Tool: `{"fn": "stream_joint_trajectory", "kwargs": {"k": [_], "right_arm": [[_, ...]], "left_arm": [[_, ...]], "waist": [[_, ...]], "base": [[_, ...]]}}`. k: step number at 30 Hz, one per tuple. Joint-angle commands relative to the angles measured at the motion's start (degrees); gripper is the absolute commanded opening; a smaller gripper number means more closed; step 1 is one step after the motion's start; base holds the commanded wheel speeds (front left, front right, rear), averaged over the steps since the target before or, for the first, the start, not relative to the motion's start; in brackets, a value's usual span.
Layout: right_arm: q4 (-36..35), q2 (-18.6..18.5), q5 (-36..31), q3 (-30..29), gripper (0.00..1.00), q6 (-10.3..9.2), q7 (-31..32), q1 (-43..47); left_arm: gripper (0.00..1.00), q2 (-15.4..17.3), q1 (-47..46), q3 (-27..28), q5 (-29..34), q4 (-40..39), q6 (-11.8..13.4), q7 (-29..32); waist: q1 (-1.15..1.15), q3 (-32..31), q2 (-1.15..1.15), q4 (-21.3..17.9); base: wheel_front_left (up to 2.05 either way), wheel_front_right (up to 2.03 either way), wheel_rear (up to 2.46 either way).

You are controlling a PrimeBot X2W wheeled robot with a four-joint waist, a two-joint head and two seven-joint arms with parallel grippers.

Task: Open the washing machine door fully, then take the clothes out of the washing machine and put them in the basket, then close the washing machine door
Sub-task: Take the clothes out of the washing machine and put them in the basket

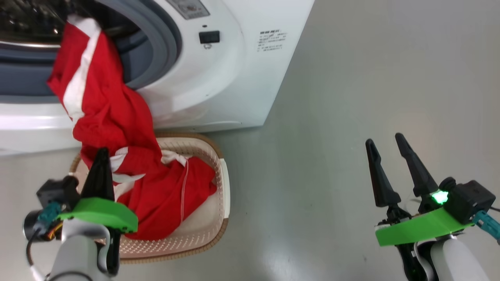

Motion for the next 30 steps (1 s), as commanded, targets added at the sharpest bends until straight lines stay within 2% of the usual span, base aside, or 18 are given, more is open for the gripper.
{"fn": "stream_joint_trajectory", "kwargs": {"k": [1,14,30], "right_arm": [[-1.49,-0.22,-0.87,1.32,1.00,0.01,-0.37,-0.92],[-1.84,-0.10,-1.10,2.23,1.00,0.01,-0.37,-4.57],[-1.77,-0.19,-1.21,2.75,1.00,0.01,-0.37,-4.81]], "left_arm": [[0.00,1.12,-1.14,1.59,0.92,0.52,-0.31,-0.28],[0.00,2.45,-11.02,1.48,3.54,15.53,-1.12,-0.28],[0.00,2.94,-13.33,1.80,3.92,18.65,-1.34,-0.28]], "waist": [[0.00,2.15,0.00,-0.24],[0.00,7.97,0.00,-0.92],[0.00,8.25,0.00,-1.02]], "base": [[0.00,0.00,0.00],[0.00,0.00,0.00],[0.00,0.00,0.00]]}}
